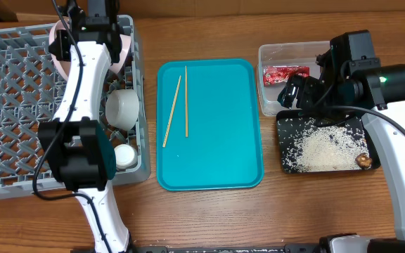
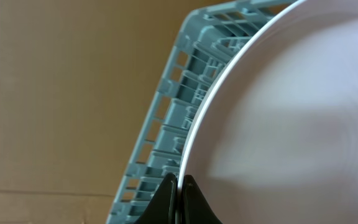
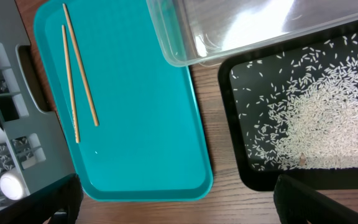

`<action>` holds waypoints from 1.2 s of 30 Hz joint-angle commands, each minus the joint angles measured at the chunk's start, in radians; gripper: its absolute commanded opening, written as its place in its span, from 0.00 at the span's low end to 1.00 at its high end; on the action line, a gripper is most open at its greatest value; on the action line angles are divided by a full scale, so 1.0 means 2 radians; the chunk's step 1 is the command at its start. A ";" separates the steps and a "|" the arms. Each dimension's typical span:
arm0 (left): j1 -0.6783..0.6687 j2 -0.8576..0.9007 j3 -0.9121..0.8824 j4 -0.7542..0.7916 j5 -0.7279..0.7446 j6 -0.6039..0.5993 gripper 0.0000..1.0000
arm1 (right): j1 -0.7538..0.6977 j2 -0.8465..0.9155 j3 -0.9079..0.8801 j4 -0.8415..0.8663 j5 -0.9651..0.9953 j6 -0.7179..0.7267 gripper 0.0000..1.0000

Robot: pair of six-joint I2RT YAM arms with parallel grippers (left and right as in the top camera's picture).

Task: Sort waste into correct bins and load items into the dishwasher
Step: 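Lift the plate and stand it in the rack's back slots, then move the left gripper to the wooden chopsticks and grasp them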

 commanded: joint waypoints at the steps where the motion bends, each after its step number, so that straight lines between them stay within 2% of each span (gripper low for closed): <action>1: 0.002 0.017 0.005 0.003 -0.003 -0.042 0.04 | -0.001 -0.004 0.005 0.001 0.005 0.001 1.00; 2: 0.002 0.018 0.005 0.005 0.000 -0.043 0.04 | -0.001 -0.004 0.005 0.001 0.005 0.001 1.00; 4: 0.002 0.018 0.005 0.016 0.020 -0.042 0.28 | -0.001 -0.004 0.005 0.001 0.005 0.001 1.00; 6: 0.002 0.018 0.005 0.023 0.023 -0.042 0.69 | -0.001 -0.004 0.005 0.001 0.005 0.001 1.00; 7: 0.002 0.018 0.005 0.023 0.023 -0.042 1.00 | -0.001 -0.004 0.005 0.001 0.005 0.001 1.00; 10: -0.005 0.014 0.011 0.017 0.038 -0.040 1.00 | -0.001 -0.004 0.005 0.001 0.005 0.001 1.00; 14: -0.016 -0.014 0.054 -0.044 0.189 -0.041 1.00 | -0.001 -0.004 0.005 0.001 0.005 0.001 1.00; 20: -0.039 -0.098 0.134 -0.170 0.493 -0.043 1.00 | -0.001 -0.004 0.005 0.001 0.005 0.001 1.00; 26: -0.080 -0.161 0.136 -0.185 0.772 -0.056 1.00 | -0.001 -0.004 0.005 0.001 0.005 0.001 1.00; 28: -0.092 -0.164 0.136 -0.191 0.830 -0.055 1.00 | -0.001 -0.004 0.005 0.001 0.005 0.001 1.00; 31: -0.109 -0.162 0.136 -0.195 0.879 -0.055 0.99 | -0.001 -0.004 0.005 0.001 0.005 0.001 1.00; 32: -0.116 -0.159 0.136 -0.203 0.875 -0.055 0.92 | -0.001 -0.004 0.005 0.001 0.005 0.001 1.00; 34: -0.127 -0.153 0.136 -0.221 0.842 -0.065 0.90 | -0.001 -0.004 0.005 0.001 0.005 0.001 1.00; 36: -0.147 -0.141 0.136 -0.247 0.751 -0.103 0.89 | -0.001 -0.004 0.005 0.001 0.005 0.001 1.00</action>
